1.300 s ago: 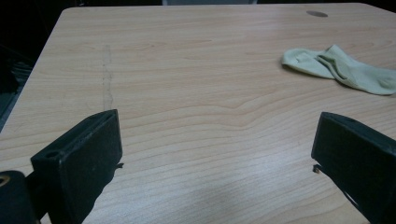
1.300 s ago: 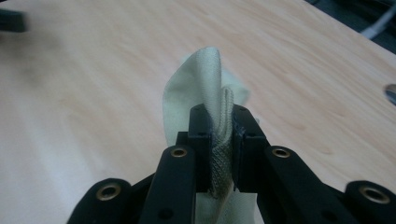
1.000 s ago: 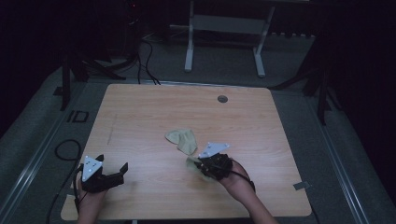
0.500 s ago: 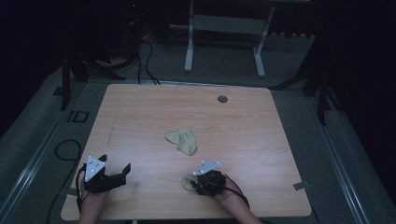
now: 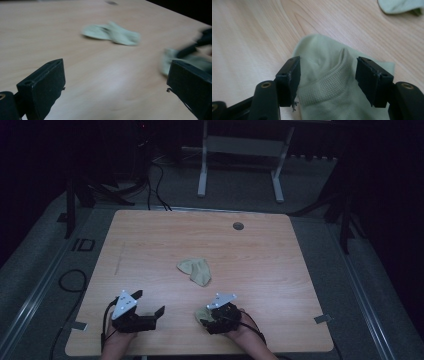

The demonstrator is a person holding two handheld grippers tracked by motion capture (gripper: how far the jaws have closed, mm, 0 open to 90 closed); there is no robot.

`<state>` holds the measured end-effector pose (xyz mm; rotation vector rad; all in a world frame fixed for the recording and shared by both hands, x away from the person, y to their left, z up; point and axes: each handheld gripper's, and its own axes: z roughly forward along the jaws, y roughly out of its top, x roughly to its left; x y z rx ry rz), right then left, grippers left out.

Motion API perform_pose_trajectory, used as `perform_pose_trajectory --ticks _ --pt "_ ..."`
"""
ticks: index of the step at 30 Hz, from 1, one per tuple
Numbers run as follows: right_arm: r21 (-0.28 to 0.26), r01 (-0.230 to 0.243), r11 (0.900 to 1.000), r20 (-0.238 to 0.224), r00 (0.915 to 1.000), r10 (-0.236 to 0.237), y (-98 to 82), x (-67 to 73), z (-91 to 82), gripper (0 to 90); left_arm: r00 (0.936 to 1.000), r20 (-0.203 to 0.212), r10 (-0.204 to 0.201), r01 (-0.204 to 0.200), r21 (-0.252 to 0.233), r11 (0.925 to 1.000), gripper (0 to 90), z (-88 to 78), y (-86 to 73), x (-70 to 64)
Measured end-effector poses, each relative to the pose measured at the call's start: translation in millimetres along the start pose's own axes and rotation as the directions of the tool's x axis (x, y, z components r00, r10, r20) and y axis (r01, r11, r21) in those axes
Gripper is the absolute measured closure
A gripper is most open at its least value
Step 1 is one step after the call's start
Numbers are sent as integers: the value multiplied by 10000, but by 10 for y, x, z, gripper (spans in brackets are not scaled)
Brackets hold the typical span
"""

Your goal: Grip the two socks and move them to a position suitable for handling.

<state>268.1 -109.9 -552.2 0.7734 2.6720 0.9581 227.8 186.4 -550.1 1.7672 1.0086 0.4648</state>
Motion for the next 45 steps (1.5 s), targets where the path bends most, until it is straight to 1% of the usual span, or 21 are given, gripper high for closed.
perform_pose_trajectory --ticks 2,5,8,9,12,13,15,17,19,21,23,24,26,27,29,34,37,39,40,41,45 --pt "-224 -119 9997 -142 9998 116 49 -12 -97 363 9990 368 237 -255 493 9985 18 86 67 -108" --pt "-553 -6 9985 -111 9999 0 131 -27 -254 463 9908 1062 836 -925 810 9924 208 191 165 -273" --pt "-646 188 9977 64 9998 -184 182 -23 -338 611 9681 2129 1322 -1521 796 9852 498 314 252 -428" --pt "-548 292 9981 103 9995 -287 187 -26 -335 638 9546 2534 1568 -1826 817 9798 595 355 279 -481" --pt "-225 255 9994 57 9997 -254 178 -40 -260 651 9260 2980 2318 -2756 1139 9545 750 506 322 -630" --pt "-153 201 9997 64 9998 -200 170 -49 -229 647 9199 3150 2336 -2873 1357 9482 790 579 320 -651" --pt "-45 45 10000 -31 10000 -45 158 -76 -172 613 9161 3189 2430 -3090 1756 9347 850 672 301 -662" --pt "61 46 10000 30 10000 -46 150 -91 -130 613 9074 3411 2457 -3297 2149 9193 882 737 274 -668" --pt "120 -122 9999 -119 9999 123 139 -102 -88 618 9038 3509 2449 -3403 2423 9086 890 786 246 -674" --pt "295 -101 9995 -107 9999 104 122 -104 -44 635 9042 3576 2334 -3403 2733 8997 891 836 217 -678" --pt "492 -20 9988 -153 9999 28 98 -103 -9 685 9062 3454 2440 -3512 2936 8890 891 868 187 -686" --pt "584 -15 9983 -179 9998 25 86 -102 2 714 9033 3502 2477 -3602 3057 8814 891 882 171 -681" --pt "679 26 9977 -296 9996 -6 69 -106 0 779 9027 3517 2479 -3651 3213 8738 892 903 135 -677" --pt "641 34 9979 -301 9995 -15 67 -105 -12 802 9051 3543 2349 -3527 3173 8803 893 904 129 -668" --pt "536 63 9985 -274 9996 -49 71 -101 -59 825 9016 3557 2462 -3630 3128 8777 893 902 126 -660" --pt "368 48 9993 -221 9997 -39 85 -114 -171 837 9004 3545 2523 -3656 3022 8803 894 900 114 -661" --pt "57 -15 10000 -55 10000 15 94 -150 -332 837 8980 3607 2521 -3674 2989 8807 893 902 112 -649" --pt "57 -15 10000 -55 10000 15 94 -150 -332 837 8979 3602 2531 -3681 2989 8805 894 901 112 -650" --pt "-266 -227 9994 129 9997 230 80 -220 -479 837 8943 3597 2662 -3807 2989 8751 894 898 113 -662" --pt "-332 -338 9989 173 9993 344 72 -247 -520 837 8917 3635 2699 -3852 2962 8740 893 899 113 -659" --pt "-513 -818 9953 403 9957 839 -2 -391 -645 836 8882 3785 2606 -3825 2946 8757 893 907 118 -633"
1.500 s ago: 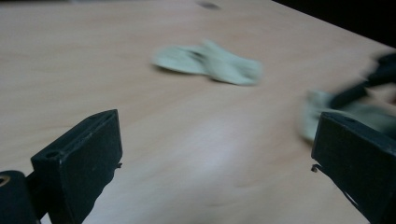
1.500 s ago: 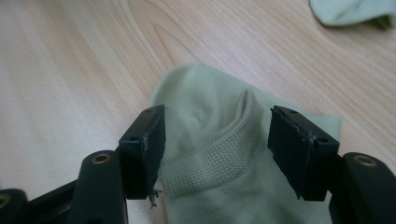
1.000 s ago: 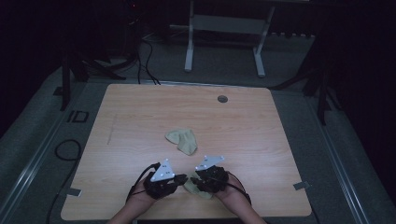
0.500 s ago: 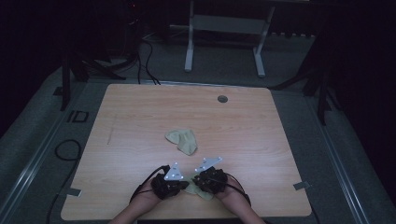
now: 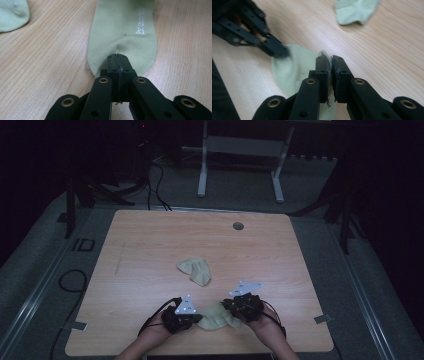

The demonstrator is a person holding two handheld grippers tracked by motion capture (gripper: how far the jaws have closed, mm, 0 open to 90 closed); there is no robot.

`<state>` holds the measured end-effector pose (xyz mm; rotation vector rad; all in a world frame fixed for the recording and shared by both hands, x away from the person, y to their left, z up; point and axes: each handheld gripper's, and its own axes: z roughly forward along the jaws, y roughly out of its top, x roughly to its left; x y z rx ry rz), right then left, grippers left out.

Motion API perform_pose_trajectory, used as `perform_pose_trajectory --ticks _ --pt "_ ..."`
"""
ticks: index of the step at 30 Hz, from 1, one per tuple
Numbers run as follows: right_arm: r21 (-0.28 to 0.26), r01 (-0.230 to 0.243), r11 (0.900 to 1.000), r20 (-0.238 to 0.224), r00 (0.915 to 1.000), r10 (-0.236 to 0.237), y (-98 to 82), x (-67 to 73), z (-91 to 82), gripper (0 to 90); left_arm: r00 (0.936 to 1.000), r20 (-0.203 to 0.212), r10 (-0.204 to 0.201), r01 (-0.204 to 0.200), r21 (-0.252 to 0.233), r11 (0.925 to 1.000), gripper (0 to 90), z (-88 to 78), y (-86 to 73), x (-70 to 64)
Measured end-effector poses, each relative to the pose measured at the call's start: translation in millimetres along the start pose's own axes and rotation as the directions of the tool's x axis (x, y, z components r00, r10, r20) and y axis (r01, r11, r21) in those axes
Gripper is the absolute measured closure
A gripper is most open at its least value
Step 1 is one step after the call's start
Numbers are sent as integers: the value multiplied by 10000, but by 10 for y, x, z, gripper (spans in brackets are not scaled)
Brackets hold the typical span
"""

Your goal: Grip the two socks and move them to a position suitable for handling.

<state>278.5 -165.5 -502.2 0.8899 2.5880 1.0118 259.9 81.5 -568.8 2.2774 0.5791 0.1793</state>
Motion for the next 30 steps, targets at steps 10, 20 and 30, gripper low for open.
perform_pose_trajectory --ticks 10,20,30 --pt "245 -1056 9941 377 9938 1046 -233 -336 -77 833 9989 214 411 -415 208 9989 893 2 32 30" --pt "616 -1550 9860 680 9862 1508 -346 -468 -36 719 9983 121 563 -564 146 9983 889 10 46 39" --pt "423 -1090 9931 646 9923 1061 -377 -355 -112 845 9996 24 268 -266 -599 9979 848 -143 147 -88"
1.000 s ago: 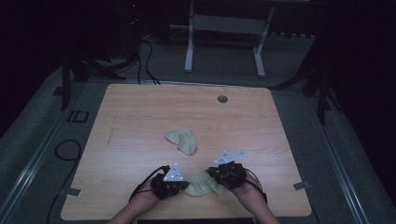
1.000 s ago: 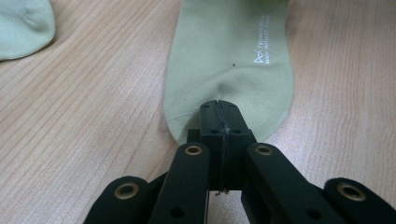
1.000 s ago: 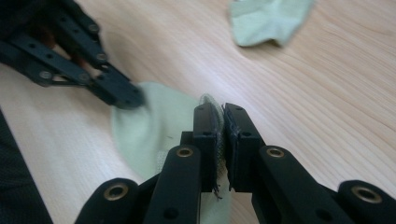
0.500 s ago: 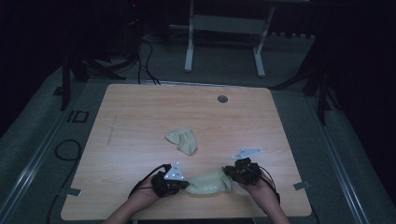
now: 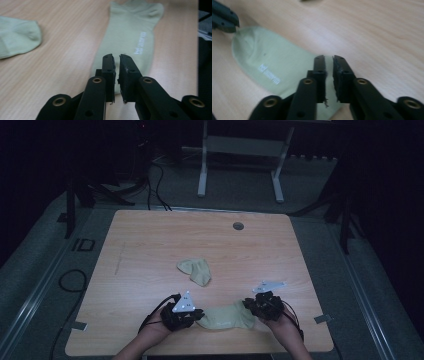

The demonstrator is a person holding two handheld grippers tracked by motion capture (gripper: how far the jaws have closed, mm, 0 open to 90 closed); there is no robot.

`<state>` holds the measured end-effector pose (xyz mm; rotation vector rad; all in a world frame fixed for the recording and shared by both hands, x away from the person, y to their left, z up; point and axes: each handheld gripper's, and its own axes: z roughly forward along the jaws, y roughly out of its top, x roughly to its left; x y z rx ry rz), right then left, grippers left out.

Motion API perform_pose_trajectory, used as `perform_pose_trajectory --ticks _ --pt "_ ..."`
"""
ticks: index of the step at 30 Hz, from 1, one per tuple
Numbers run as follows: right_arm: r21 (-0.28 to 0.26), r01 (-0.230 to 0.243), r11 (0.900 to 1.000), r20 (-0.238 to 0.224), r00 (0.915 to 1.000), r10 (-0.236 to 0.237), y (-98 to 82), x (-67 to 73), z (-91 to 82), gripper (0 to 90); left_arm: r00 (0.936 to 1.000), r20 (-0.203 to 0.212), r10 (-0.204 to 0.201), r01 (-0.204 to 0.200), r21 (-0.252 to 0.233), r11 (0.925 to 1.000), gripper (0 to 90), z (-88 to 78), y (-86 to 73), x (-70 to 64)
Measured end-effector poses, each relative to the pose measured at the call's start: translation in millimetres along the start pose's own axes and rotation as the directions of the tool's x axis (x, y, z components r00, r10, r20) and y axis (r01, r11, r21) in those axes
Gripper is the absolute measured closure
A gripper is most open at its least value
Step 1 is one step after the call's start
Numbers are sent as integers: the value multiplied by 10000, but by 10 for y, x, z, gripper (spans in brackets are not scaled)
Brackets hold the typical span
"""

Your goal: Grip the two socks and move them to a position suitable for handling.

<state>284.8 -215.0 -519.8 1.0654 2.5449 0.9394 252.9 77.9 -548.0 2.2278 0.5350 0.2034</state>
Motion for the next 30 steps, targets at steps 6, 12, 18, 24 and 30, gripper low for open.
perform_pose_trajectory --ticks 6,12,18,24,30 --pt "722 520 9960 -110 9986 -513 -147 73 185 881 9998 207 61 -77 810 9967 868 160 -111 -40" --pt "702 202 9973 -28 9998 -201 -248 68 192 870 9999 -136 -17 27 750 9972 871 162 -109 65" --pt "613 -66 9981 103 9999 60 -320 50 137 863 10000 68 -24 19 720 9974 870 206 -75 83" --pt "629 -266 9977 229 9994 252 -358 -10 97 863 9997 228 3 -20 731 9973 869 251 -34 42" --pt "610 -227 9979 232 9995 213 -365 -13 93 861 9997 244 -98 81 697 9975 868 253 -35 52"
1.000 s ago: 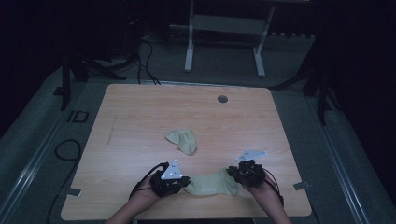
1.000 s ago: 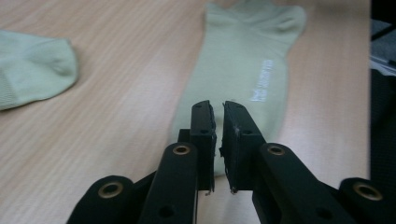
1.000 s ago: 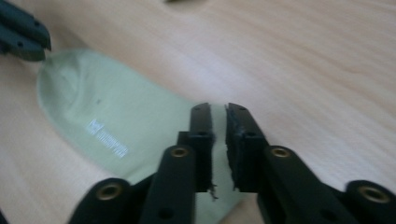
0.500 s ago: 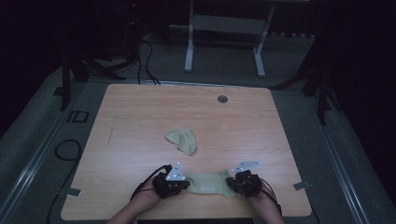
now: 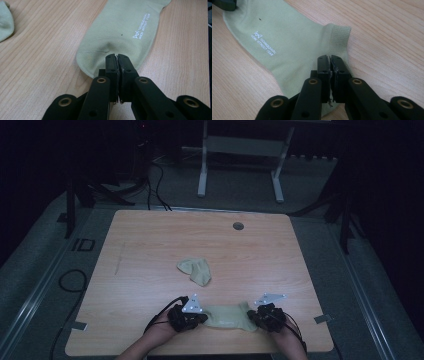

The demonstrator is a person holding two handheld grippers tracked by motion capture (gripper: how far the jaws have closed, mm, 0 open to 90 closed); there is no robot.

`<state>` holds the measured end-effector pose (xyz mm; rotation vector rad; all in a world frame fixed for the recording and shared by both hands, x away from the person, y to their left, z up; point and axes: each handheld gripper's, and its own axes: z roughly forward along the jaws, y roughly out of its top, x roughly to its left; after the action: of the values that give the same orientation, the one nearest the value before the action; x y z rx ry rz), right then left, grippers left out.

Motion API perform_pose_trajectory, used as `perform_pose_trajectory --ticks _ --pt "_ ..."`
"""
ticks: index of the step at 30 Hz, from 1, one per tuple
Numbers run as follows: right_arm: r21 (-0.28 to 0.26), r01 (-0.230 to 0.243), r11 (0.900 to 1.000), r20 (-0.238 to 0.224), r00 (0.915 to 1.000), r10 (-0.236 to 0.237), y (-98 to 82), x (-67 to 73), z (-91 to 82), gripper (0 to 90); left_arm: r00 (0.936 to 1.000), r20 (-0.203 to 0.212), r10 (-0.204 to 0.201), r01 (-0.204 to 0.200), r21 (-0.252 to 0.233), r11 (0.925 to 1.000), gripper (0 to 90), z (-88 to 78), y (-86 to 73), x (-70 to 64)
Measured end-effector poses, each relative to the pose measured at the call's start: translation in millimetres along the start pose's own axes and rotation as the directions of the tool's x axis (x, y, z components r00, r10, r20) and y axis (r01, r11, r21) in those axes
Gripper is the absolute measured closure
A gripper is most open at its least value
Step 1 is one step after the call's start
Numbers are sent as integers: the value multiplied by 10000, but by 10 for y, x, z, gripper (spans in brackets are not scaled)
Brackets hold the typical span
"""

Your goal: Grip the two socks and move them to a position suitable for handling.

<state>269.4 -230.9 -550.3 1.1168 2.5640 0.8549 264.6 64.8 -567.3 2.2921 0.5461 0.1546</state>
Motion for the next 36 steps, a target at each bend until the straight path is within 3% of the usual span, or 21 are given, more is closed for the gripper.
perform_pose_trajectory --ticks 7,12,13,15,18,19,20,27,36 --pt "-34 -80 10000 -319 9995 79 -5 -27 -1 831 9999 -82 67 -67 22 10000 867 2 7 -18" --pt "-185 0 9998 -538 9986 -10 23 -4 -33 766 9998 65 -171 173 -435 9989 744 -59 27 -5" --pt "-222 67 9997 -552 9984 -79 39 -8 -39 743 9992 175 -369 380 -669 9970 744 -103 46 5" --pt "-385 -6 9993 -586 9983 -16 87 -23 -64 650 9982 325 -511 540 -923 9943 646 -175 65 20" --pt "-577 82 9983 -504 9987 -111 157 -40 -91 591 9986 147 -506 519 -1121 9923 550 -258 62 37" --pt "-699 77 9975 -405 9991 -106 198 -42 -108 556 9978 -81 -653 639 -1217 9905 550 -337 21 70" --pt "-926 119 9956 -110 9999 -130 316 -60 -130 501 9973 -163 -711 686 -1241 9899 465 -364 -8 88" --pt "-998 425 9941 312 9987 -396 653 -58 -67 421 9913 -452 -1233 1167 -1262 9851 427 -510 -238 213" --pt "-1162 800 9900 5 9968 -804 1119 -4 82 398 9837 -586 -1702 1616 -1295 9783 406 -607 -403 252"
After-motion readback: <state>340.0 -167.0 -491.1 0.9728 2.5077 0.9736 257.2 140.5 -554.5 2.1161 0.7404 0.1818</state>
